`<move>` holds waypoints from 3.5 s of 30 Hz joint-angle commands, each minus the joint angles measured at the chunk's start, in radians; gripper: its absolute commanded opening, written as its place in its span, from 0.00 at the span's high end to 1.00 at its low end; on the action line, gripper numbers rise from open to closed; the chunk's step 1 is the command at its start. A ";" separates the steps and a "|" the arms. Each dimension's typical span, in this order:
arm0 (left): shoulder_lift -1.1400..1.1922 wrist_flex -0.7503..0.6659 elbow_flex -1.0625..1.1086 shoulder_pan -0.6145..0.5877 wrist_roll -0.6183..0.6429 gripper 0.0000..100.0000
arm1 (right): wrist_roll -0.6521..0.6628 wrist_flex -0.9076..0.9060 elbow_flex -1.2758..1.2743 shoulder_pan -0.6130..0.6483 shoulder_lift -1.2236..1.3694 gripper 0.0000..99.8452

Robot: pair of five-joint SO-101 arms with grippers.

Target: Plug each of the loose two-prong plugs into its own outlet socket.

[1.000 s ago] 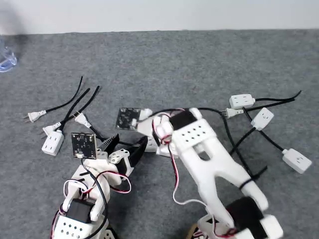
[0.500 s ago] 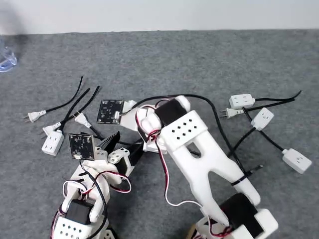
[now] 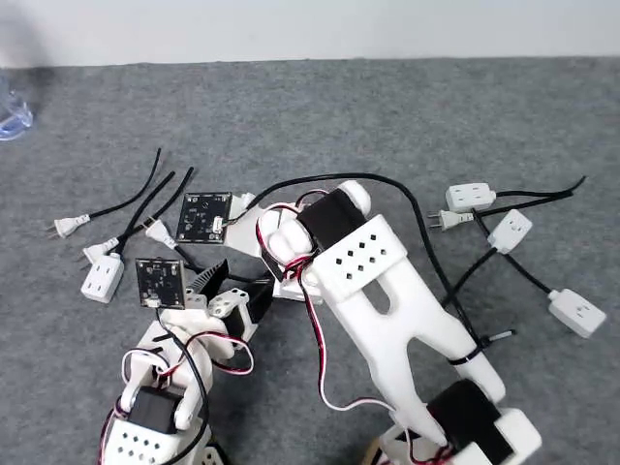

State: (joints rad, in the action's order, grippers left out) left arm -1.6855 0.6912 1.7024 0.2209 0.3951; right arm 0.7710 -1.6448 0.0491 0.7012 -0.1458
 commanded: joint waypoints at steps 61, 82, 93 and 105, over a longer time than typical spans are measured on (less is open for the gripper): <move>-0.002 0.097 -0.012 -0.147 0.000 0.71 | 0.348 0.108 -0.324 -0.509 -0.119 0.99; -0.002 0.098 -0.012 -0.149 0.000 0.71 | -0.035 0.572 -0.592 -0.213 0.094 0.83; -0.002 0.098 -0.012 -0.150 0.000 0.71 | -0.075 0.579 -0.519 -0.228 0.265 0.88; -0.002 0.098 -0.012 -0.149 0.000 0.71 | 0.040 0.570 -0.493 -0.317 0.271 0.99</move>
State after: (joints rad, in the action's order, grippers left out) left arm -1.6855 0.7833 1.7024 0.0675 0.3951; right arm 0.7910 -1.0740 -0.4925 0.4404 0.1304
